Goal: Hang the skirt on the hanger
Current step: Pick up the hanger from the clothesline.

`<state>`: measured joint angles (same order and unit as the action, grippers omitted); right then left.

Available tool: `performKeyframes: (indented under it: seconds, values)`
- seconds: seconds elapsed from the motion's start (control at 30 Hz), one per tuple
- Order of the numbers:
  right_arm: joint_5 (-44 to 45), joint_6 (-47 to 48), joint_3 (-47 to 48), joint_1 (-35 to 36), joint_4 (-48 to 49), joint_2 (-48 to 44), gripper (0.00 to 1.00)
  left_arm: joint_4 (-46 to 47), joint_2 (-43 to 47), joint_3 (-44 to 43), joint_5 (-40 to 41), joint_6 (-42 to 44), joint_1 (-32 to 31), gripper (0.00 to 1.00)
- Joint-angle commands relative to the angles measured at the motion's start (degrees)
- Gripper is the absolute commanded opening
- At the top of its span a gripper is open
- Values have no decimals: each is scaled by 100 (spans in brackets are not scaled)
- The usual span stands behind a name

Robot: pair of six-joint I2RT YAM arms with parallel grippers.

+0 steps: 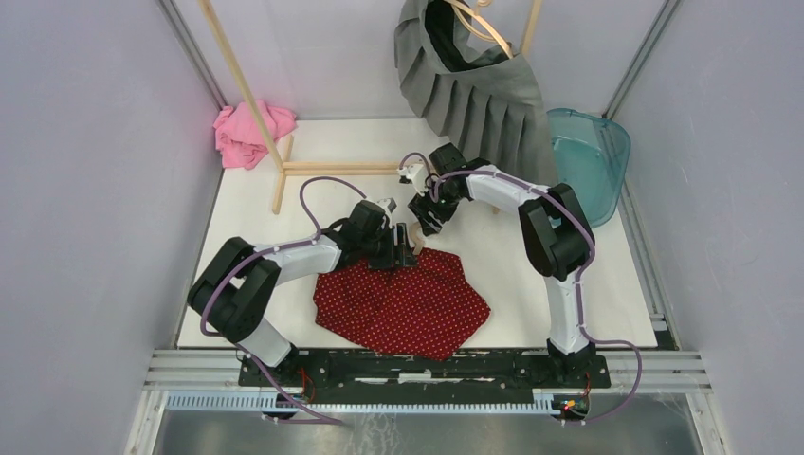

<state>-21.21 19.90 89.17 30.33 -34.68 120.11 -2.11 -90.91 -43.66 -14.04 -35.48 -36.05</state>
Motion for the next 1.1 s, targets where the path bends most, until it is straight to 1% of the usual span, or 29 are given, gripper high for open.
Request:
performKeyframes:
  seconds: [0.0, 0.17, 0.23, 0.27, 0.33, 0.5, 0.53, 0.57, 0.77, 0.87, 1.07]
  values:
    - [-36, 227, 368, 143, 54, 269, 70, -165, 135, -71, 7, 371, 41, 71]
    - [201, 318, 522, 302, 94, 536, 70, -187, 144, -98, -10, 384, 51, 72]
    - [293, 375, 584, 356, 71, 640, 70, -198, 144, -114, -10, 393, 55, 71]
    - [361, 386, 603, 378, 69, 682, 68, -202, 149, -110, -11, 393, 55, 71]
    - [484, 444, 674, 395, -24, 805, 61, -212, 157, -125, -19, 404, 55, 71]
    - [764, 336, 384, 448, 359, 600, 27, -230, 208, -112, -28, 395, 55, 71]
    - [786, 310, 339, 448, 422, 521, 23, -234, 225, -108, -21, 393, 55, 72]
    - [857, 279, 263, 448, 536, 404, 22, -247, 238, -114, -8, 393, 53, 71]
    - [1304, 177, -407, 485, 1214, -482, 9, -298, 372, -108, 101, 385, 85, 72]
    - [1455, 163, -832, 555, 1519, -1028, 6, -298, 440, -99, 150, 367, 139, 72]
    - [1941, 181, -1156, 755, 1585, -1709, 2, -457, 703, -161, 308, 349, 203, 72]
